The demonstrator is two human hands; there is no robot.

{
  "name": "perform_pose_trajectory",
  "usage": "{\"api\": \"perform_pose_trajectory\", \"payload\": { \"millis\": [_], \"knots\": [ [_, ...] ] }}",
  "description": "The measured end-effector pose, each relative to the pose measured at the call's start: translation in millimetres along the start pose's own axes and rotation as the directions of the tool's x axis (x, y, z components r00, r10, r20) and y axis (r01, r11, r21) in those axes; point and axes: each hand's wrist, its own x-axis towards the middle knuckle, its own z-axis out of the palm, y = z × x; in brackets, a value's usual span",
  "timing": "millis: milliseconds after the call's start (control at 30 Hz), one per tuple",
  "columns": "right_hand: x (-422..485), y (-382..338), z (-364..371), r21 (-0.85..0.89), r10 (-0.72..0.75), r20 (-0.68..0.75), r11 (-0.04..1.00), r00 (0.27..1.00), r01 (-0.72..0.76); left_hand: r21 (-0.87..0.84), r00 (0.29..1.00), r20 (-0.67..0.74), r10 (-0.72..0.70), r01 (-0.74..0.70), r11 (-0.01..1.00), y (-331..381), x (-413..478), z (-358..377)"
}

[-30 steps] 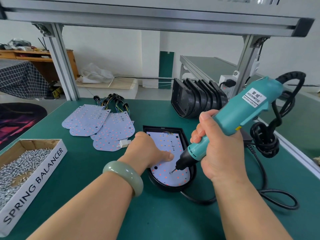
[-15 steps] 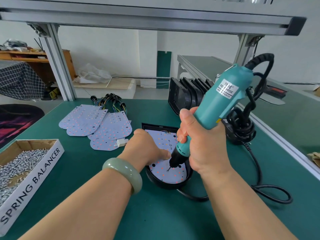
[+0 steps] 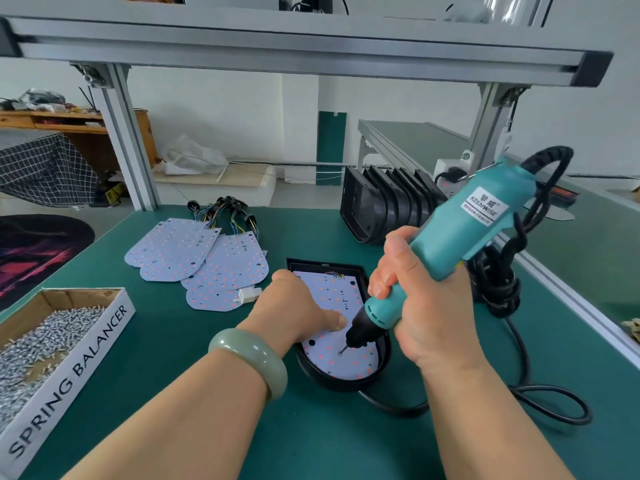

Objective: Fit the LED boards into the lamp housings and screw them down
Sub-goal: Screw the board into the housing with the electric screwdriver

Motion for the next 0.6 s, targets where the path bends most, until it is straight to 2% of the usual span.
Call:
{"api": "perform_pose_trajectory", "payload": {
  "millis": [167,333,400,467,533,600],
  "knots": [
    [4,-9,1,0.052,0.061,-0.039,0.997,0.997,-0.059,-0.002,0.998,0.069,0.013,-0.013,1.0,4,-3,-8],
    [8,-14,8,-0.006,0.106,-0.033,0.994,0.994,-0.107,-0.021,0.997,0.078,0.02,-0.019,1.0,3,-4,-10],
    [9,-16,14,0.011,0.107,0.042,0.994,0.993,-0.108,-0.041,0.997,0.068,0.029,-0.026,0.999,0,-4,-8],
    [15,-22,19,0.117,0.105,0.132,0.986,0.986,-0.12,-0.042,0.998,0.05,0.05,-0.048,0.998,-4,-4,-6],
    [28,-31,20,0.152,0.105,0.089,0.981,0.99,-0.118,-0.03,0.997,0.044,0.06,-0.059,0.998,-5,-4,-6],
    [44,-42,12,0.054,0.156,-0.041,0.987,0.987,-0.154,-0.066,0.997,0.057,0.049,-0.045,0.997,-6,-5,-8]
  ]
}}
